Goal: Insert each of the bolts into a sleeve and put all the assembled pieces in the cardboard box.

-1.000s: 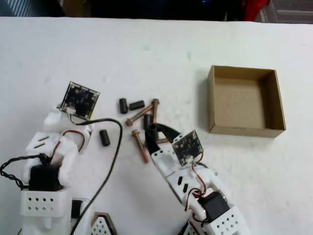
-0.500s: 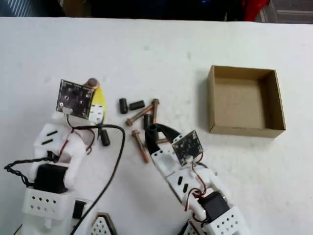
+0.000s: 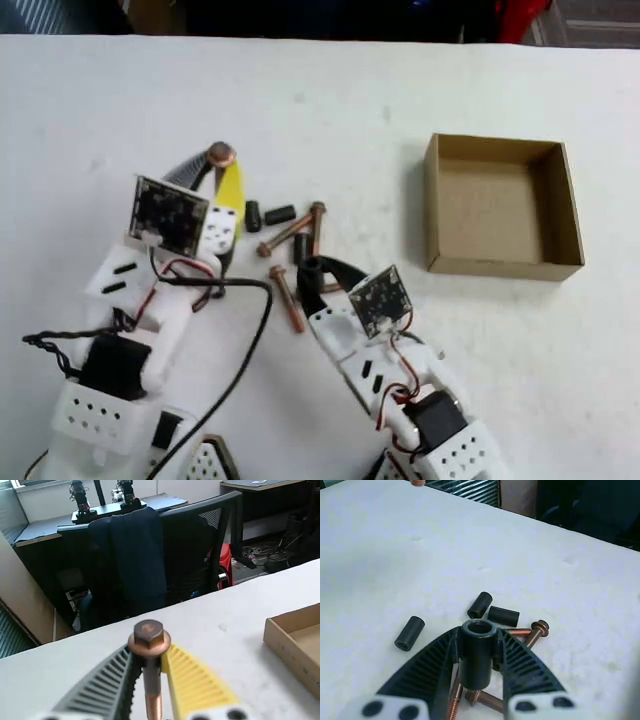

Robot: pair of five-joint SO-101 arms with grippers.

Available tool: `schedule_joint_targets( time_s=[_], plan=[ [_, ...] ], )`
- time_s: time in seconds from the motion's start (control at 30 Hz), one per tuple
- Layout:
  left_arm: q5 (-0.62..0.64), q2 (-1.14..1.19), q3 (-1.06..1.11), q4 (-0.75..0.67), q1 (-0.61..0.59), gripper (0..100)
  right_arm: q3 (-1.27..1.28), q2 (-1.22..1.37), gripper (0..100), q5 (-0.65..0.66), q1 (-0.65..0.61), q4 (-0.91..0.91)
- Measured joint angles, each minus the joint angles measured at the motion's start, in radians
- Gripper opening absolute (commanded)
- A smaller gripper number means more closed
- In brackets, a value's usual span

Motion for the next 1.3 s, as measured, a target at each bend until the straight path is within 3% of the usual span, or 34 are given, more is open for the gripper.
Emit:
schedule_joint_targets(
  time_s=[0.33,0.57,1.3],
  plan=[
    [-0.091,0.0,0.0,0.0,0.018,2,0.002,0.0,1.7,0.0,0.0,0.0],
    [-0.091,0.0,0.0,-0.044,0.018,2,0.002,0.0,1.7,0.0,-0.054,0.0],
    [-0.055,0.0,0.0,-0.074,0.075,2,0.002,0.0,1.7,0.0,-0.061,-0.025]
  ],
)
